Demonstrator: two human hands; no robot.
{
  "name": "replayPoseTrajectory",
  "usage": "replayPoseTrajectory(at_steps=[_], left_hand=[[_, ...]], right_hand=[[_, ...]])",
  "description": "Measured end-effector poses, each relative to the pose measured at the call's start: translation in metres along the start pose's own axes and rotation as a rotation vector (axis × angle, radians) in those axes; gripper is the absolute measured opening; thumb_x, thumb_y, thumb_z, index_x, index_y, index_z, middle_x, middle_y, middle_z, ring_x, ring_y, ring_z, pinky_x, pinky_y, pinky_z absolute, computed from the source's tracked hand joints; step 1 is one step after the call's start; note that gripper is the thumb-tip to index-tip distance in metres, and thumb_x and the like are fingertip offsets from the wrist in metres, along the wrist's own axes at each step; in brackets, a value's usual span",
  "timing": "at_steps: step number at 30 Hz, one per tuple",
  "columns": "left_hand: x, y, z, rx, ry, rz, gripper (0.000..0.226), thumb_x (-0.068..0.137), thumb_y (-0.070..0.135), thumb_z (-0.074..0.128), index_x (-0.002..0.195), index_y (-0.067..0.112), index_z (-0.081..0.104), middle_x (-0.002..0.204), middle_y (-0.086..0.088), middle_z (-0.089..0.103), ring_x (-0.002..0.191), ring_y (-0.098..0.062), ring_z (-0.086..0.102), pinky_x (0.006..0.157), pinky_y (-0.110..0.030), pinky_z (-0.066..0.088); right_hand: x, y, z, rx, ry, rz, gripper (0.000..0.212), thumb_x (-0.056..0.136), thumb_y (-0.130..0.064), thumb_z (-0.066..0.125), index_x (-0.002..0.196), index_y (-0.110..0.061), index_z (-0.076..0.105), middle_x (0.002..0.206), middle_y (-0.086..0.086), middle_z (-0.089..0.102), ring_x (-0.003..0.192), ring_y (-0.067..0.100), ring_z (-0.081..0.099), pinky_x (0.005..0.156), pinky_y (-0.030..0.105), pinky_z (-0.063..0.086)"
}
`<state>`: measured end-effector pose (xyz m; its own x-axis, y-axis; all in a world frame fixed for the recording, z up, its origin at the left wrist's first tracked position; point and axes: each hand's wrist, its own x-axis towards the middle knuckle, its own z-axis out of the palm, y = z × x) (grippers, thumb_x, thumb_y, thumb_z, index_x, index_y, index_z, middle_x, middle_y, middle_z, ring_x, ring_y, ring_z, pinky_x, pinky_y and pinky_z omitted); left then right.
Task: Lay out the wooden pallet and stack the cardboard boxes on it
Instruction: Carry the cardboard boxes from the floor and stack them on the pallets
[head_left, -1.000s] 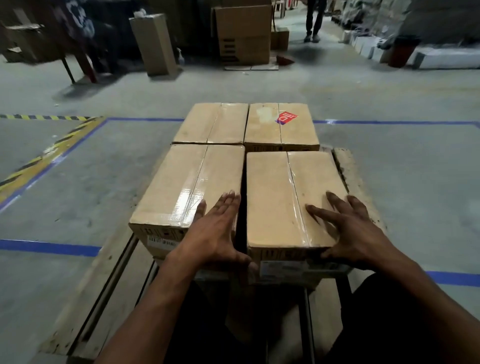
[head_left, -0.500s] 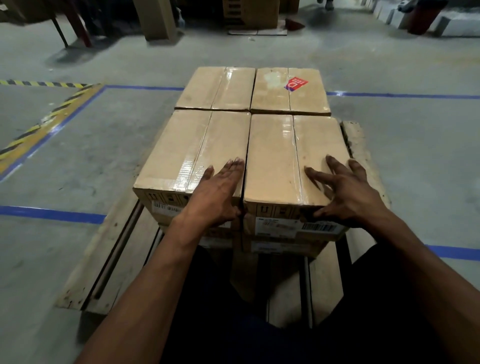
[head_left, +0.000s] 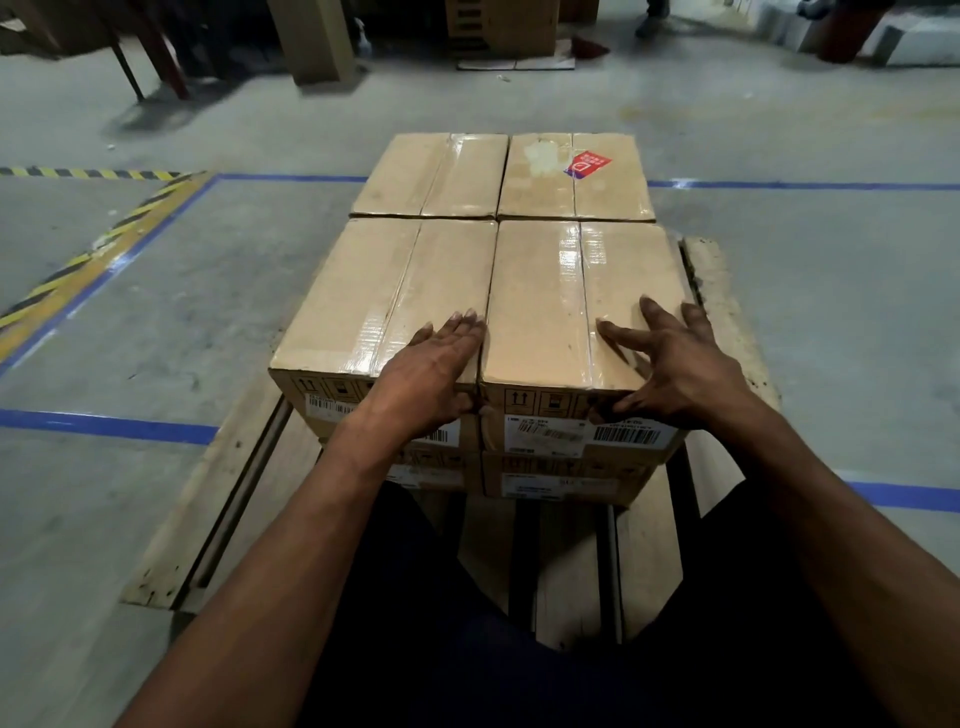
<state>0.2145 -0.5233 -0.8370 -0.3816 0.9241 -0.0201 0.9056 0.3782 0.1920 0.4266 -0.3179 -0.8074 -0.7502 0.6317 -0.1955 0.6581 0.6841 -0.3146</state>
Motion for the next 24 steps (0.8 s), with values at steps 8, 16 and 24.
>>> replayPoseTrajectory(at_steps=[8,16,24], left_hand=[[-0.003,-0.003,-0.014,-0.131,-0.027,-0.029,0.132,0.066,0.092,0.055,0.168,0.024,0.009,0.175,0.008,-0.003,0.16,-0.006,-0.006,0.132,-0.038,0.002],[0.099,-0.035,-0.036,-0.18,-0.004,-0.259,0.128,0.069,0.1,0.024,0.169,0.02,0.012,0.177,0.003,0.001,0.162,-0.01,-0.004,0.132,-0.047,0.004],[0.13,-0.045,-0.016,-0.023,-0.056,-0.307,0.114,0.085,0.096,0.012,0.168,0.02,-0.006,0.174,0.004,-0.02,0.16,-0.011,-0.02,0.129,-0.054,-0.011]], right_hand=[[0.022,0.033,-0.016,0.506,0.096,-0.052,0.112,0.05,-0.093,0.076,0.15,-0.054,0.043,0.172,-0.005,0.023,0.158,0.023,0.02,0.126,0.057,0.024],[0.152,0.052,-0.04,0.984,0.085,0.211,0.045,0.092,-0.047,0.075,0.114,-0.01,0.062,0.129,0.024,0.064,0.117,0.041,0.064,0.104,0.061,0.051],[0.18,0.059,-0.043,1.035,-0.042,0.22,0.033,0.102,-0.015,0.065,0.134,-0.014,0.056,0.12,0.011,0.07,0.107,0.03,0.068,0.08,0.041,0.057]])
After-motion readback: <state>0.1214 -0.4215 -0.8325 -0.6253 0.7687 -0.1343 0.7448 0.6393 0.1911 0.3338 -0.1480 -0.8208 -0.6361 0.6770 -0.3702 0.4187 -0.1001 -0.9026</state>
